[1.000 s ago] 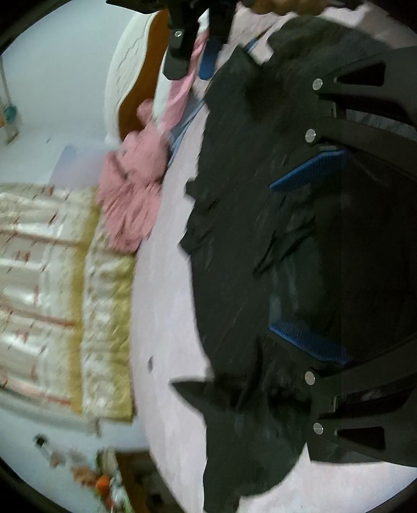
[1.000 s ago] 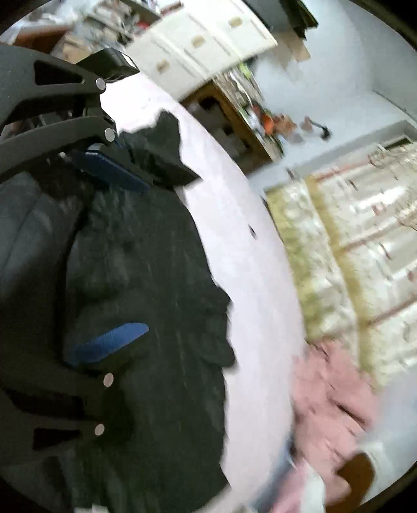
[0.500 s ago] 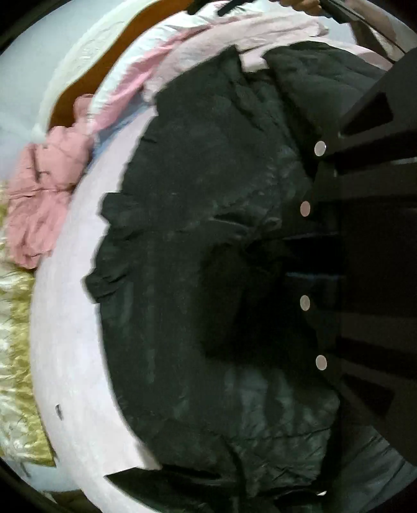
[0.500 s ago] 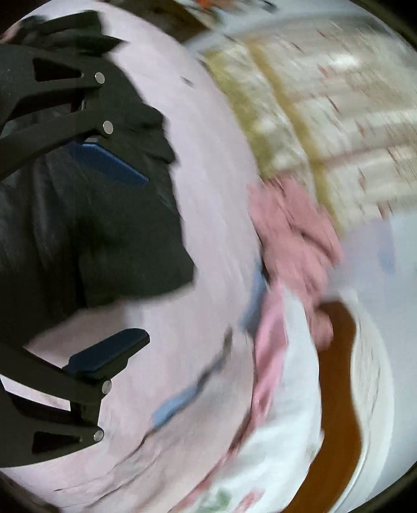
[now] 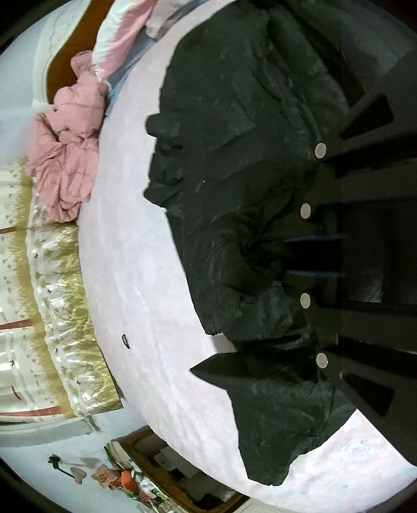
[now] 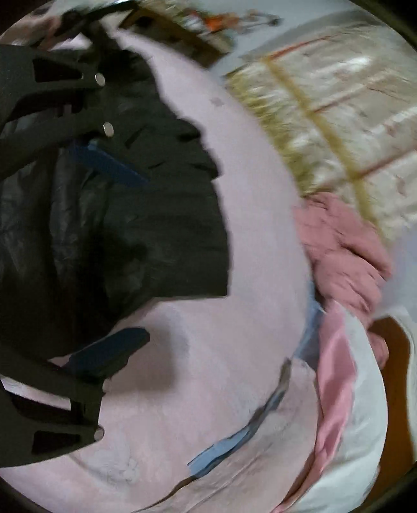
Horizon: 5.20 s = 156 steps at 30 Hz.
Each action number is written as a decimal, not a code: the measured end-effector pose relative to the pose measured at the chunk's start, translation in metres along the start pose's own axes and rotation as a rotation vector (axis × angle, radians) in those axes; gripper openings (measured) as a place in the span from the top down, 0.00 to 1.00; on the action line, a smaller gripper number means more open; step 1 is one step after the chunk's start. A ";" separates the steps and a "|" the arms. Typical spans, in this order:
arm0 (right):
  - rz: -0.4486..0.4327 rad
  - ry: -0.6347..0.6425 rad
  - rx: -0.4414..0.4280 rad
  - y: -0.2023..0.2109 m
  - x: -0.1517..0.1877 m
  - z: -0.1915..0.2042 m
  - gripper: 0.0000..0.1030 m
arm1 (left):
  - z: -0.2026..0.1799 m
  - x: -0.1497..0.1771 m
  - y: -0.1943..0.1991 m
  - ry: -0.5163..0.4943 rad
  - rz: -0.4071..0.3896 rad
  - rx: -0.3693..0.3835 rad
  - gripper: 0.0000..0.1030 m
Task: Fold large clothes
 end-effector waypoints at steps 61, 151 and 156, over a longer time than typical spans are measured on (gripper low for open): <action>-0.145 0.174 0.035 0.014 0.012 0.055 0.46 | 0.290 -0.067 0.066 0.433 -0.421 0.265 0.98; 0.068 -0.046 -0.022 -0.015 0.014 0.028 0.47 | 0.083 0.068 -0.028 0.238 -0.034 -0.034 0.32; 0.213 -0.025 0.044 -0.051 0.035 0.033 0.76 | 0.080 0.068 -0.029 0.226 -0.035 -0.049 0.32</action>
Point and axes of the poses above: each gripper's, at about its wrist camera, not at the fingertips, and y roughly against the way its jaws point, z to its left, x to its underside, the point moved 8 cm from there along -y, roughly the way its jaws point, and after that the axes turned 8 degrees about y, right-handed, at the moved point
